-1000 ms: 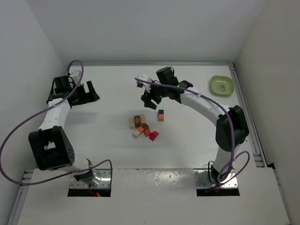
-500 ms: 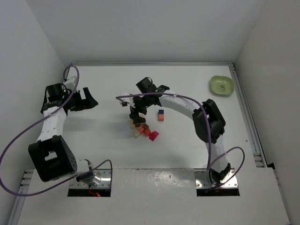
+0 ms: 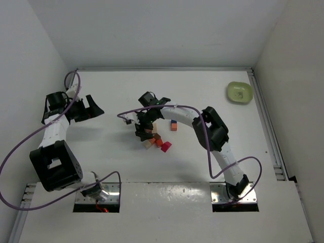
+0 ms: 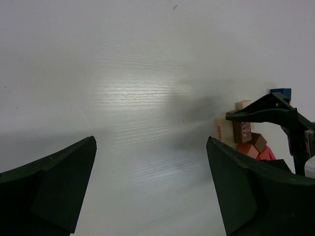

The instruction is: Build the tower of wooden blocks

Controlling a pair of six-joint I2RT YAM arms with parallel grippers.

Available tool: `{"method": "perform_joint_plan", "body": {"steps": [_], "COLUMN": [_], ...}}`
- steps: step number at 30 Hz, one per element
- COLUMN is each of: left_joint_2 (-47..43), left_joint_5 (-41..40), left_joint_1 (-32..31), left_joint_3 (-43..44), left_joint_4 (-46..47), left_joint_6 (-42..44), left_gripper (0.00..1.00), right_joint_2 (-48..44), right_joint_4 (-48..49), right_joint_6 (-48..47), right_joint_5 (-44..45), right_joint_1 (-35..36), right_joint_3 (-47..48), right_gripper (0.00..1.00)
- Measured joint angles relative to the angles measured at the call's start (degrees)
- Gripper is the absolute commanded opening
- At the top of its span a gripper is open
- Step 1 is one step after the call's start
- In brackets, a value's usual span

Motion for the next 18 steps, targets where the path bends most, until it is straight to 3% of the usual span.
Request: {"method": "perform_joint_plan", "body": {"steps": [13, 18], "left_joint_2": [2.5, 3.0], "left_joint_5": [0.2, 0.2], "left_joint_1": [1.9, 3.7], "left_joint_3": [0.0, 0.0], "left_joint_4": [0.8, 1.1], "left_joint_6": [-0.1, -0.2], "left_gripper": [1.00, 1.00], "right_joint_2": [3.0, 3.4], "right_joint_4": [-2.5, -2.5], "right_joint_6": [-3.0, -2.6], "right_joint_5": [4.5, 5.2], "right_joint_1": [-0.1, -0.1], "right_joint_3": [0.3, 0.9], "right_gripper": [0.96, 0.88]}}
